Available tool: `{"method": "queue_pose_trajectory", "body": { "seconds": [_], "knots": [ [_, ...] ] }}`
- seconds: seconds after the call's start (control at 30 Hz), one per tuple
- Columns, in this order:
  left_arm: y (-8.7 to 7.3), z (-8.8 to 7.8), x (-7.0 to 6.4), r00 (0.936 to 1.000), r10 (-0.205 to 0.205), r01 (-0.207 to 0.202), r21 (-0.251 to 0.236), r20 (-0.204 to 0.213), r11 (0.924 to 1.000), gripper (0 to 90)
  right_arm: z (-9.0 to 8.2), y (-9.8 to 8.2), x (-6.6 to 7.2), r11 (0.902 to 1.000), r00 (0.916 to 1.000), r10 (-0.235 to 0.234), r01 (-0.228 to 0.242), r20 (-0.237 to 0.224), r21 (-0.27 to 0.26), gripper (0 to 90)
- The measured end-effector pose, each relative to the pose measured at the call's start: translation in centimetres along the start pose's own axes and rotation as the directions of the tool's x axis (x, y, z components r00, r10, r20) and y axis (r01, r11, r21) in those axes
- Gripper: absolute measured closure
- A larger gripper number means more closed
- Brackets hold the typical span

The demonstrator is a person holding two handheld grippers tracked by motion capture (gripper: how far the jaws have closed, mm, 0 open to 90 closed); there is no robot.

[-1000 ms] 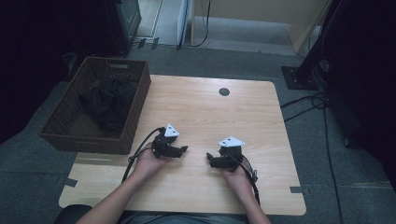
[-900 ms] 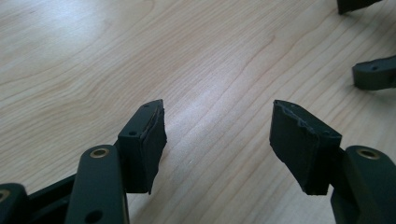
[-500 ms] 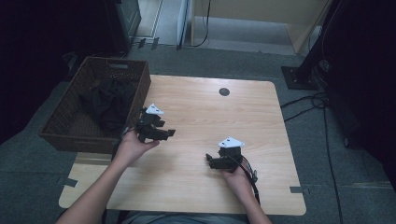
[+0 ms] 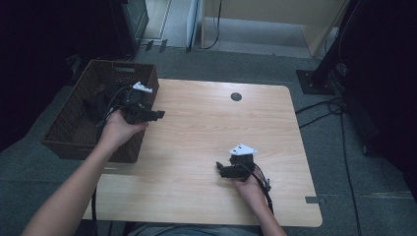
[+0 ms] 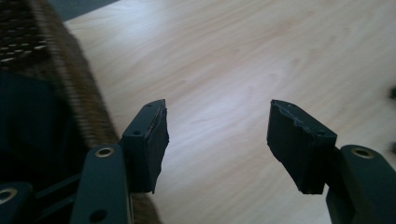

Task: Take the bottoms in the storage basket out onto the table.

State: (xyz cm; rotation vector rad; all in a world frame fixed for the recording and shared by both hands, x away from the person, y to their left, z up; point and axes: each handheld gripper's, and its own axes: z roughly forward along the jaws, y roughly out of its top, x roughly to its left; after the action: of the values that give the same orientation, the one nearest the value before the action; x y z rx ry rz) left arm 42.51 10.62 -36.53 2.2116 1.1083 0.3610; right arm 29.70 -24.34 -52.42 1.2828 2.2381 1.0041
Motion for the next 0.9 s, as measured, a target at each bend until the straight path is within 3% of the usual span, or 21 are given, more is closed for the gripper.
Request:
{"method": "queue_pose_trajectory", "body": {
  "seconds": [0.2, 0.4, 0.47, 0.57, 0.6, 0.67, 0.73, 0.77, 0.83, 0.9],
  "knots": [
    [-0.4, 1.3, 3.4, 0.9950, -0.094, 0.094, 0.004, -0.032, 0.9955, 38.6, 0.0, 0.0, 0.0, 1.0000, 1.0000, -0.001, 0.001, 0.001, -0.001, 12.7],
    [-0.9, 3.0, 4.4, 0.9921, -0.107, 0.110, 0.046, -0.066, 0.9929, 39.6, 0.0, 0.0, 0.0, 1.0000, 1.0000, -0.002, 0.002, 0.001, 0.000, 12.7],
    [-1.0, 3.4, 4.5, 0.9906, -0.110, 0.115, 0.058, -0.082, 0.9917, 44.2, 0.0, 0.0, 0.0, 1.0000, 1.0000, -0.002, 0.002, 0.001, -0.001, 12.7],
    [-1.6, 4.0, 5.2, 0.9845, -0.150, 0.156, 0.072, -0.092, 0.9851, 60.3, 0.0, 0.0, 0.0, 1.0000, 1.0000, -0.002, 0.002, 0.001, -0.001, 12.7],
    [-1.9, 4.1, 5.3, 0.9817, -0.170, 0.176, 0.062, -0.086, 0.9825, 65.9, 0.0, 0.0, 0.0, 1.0000, 1.0000, -0.002, 0.002, 0.001, -0.001, 12.7],
    [-2.0, 4.0, 5.2, 0.9704, -0.227, 0.231, 0.043, -0.081, 0.9720, 67.3, 0.0, 0.0, 0.0, 1.0000, 1.0000, -0.002, 0.002, 0.001, -0.001, 12.7],
    [-2.0, 4.0, 4.7, 0.9743, -0.204, 0.209, 0.051, -0.096, 0.9766, 69.0, 0.0, 0.0, 0.0, 1.0000, 1.0000, -0.003, 0.003, 0.001, 0.000, 12.7],
    [-1.9, 4.0, 4.2, 0.9796, -0.173, 0.180, 0.065, -0.102, 0.9814, 69.5, 0.0, 0.0, 0.0, 1.0000, 1.0000, -0.004, 0.004, 0.001, -0.001, 12.7],
    [-2.0, 3.9, 3.3, 0.9884, -0.122, 0.130, 0.084, -0.090, 0.9880, 70.4, 0.0, 0.0, 0.0, 1.0000, 1.0000, -0.005, 0.005, 0.001, -0.001, 12.7],
    [-2.0, 3.9, 2.9, 0.9913, -0.105, 0.112, 0.090, -0.080, 0.9897, 70.8, 0.0, 0.0, 0.0, 1.0000, 1.0000, -0.005, 0.005, 0.001, -0.001, 12.7]
  ]
}}
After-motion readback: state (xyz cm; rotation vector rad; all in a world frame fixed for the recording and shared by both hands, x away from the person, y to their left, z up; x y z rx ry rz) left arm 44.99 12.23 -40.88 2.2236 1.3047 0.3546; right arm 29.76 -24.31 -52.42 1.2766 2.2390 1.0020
